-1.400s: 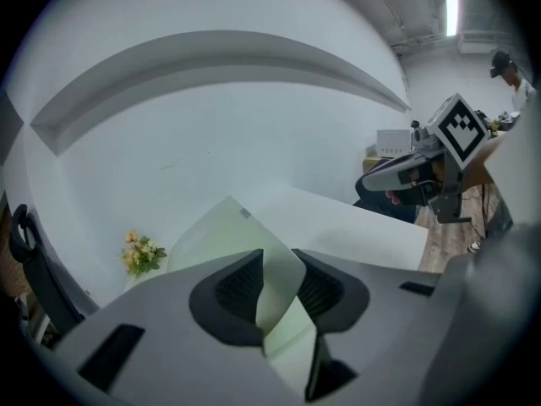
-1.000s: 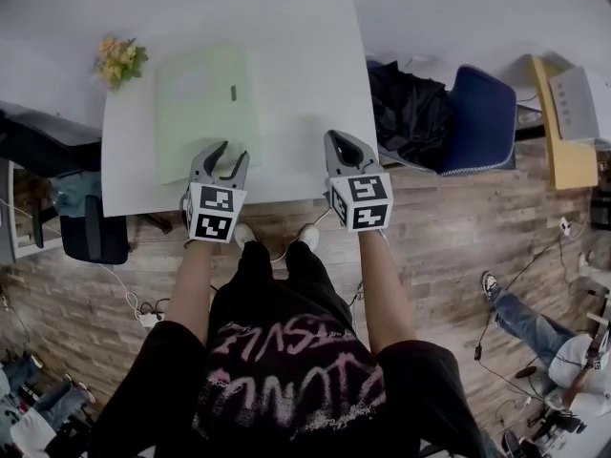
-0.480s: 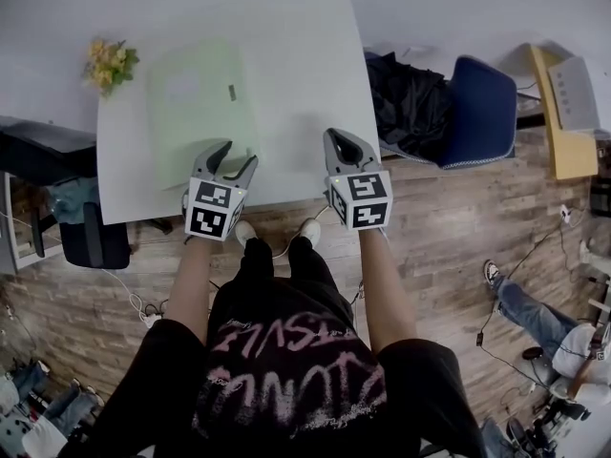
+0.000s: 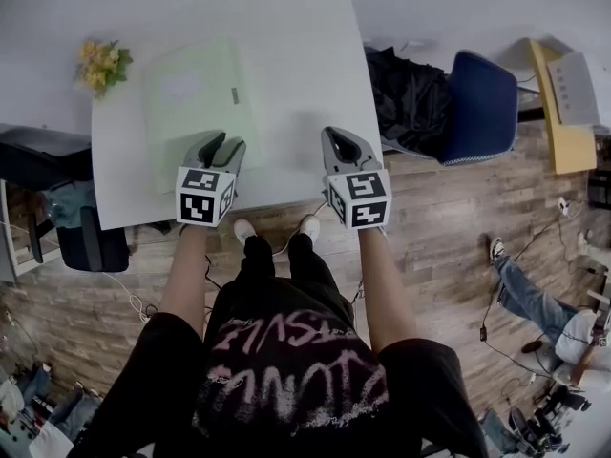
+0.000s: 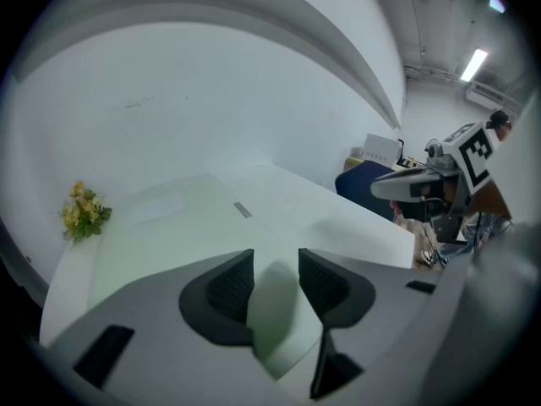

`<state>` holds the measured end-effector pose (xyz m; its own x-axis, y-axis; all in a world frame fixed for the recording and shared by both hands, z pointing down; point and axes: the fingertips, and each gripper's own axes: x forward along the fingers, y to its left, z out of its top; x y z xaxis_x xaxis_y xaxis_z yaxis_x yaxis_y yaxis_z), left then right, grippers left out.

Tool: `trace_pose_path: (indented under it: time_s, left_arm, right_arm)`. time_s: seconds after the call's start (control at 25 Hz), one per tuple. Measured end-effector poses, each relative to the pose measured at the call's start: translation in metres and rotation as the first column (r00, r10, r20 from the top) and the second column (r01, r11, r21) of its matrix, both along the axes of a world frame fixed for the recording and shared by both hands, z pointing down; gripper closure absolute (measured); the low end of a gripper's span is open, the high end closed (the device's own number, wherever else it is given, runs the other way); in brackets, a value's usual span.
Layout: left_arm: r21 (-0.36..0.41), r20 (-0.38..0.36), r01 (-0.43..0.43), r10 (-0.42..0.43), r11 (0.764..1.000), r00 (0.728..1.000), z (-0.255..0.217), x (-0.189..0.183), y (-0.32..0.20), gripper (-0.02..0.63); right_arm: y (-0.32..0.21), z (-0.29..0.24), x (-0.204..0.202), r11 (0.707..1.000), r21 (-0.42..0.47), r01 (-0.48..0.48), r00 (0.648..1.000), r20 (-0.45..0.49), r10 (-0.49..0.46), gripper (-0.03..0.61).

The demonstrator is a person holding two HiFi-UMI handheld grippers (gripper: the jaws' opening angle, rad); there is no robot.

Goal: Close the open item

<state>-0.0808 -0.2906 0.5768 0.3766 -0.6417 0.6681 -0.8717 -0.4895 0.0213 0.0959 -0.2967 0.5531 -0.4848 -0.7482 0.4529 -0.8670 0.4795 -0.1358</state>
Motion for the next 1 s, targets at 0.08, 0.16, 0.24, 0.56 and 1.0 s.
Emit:
trace_pose_path:
  time_s: [0.08,0.16,0.24,0.56,1.0]
  left_arm:
    - [0.010,0.001,0.008,-0.008,1.000,1.000,-0.001,-0.003,-0.007,0.451]
    - [0.011,-0.007,0.016,-0.016,1.000,1.000,-0.001,-0.003,-0.012,0.457]
    - [0.009,-0.010,0.021,-0.021,1.000,1.000,0.000,-0.004,-0.016,0.471]
    - [-0.018,0.018,0.047,-0.047,0.999,0.999,0.005,-0.013,-0.023,0.599]
    - [-0.061,0.031,0.020,-0.018,0.998,0.999,0.012,-0.008,-0.029,0.611]
  right_arm:
    - [0.001,0.002,0.002,1.000,-0.003,-0.004,1.000,-0.004,0.004,0.566]
    - [0.001,0.003,0.003,1.000,-0.005,-0.008,1.000,-0.006,0.008,0.566]
    - [0.000,0.003,0.003,1.000,-0.008,-0.008,1.000,-0.008,0.007,0.566]
    - [-0.004,0.006,-0.005,1.000,-0.016,0.008,1.000,-0.011,-0.009,0.566]
    - [-0.008,0.009,-0.004,1.000,-0.023,0.011,1.000,-0.016,-0.011,0.566]
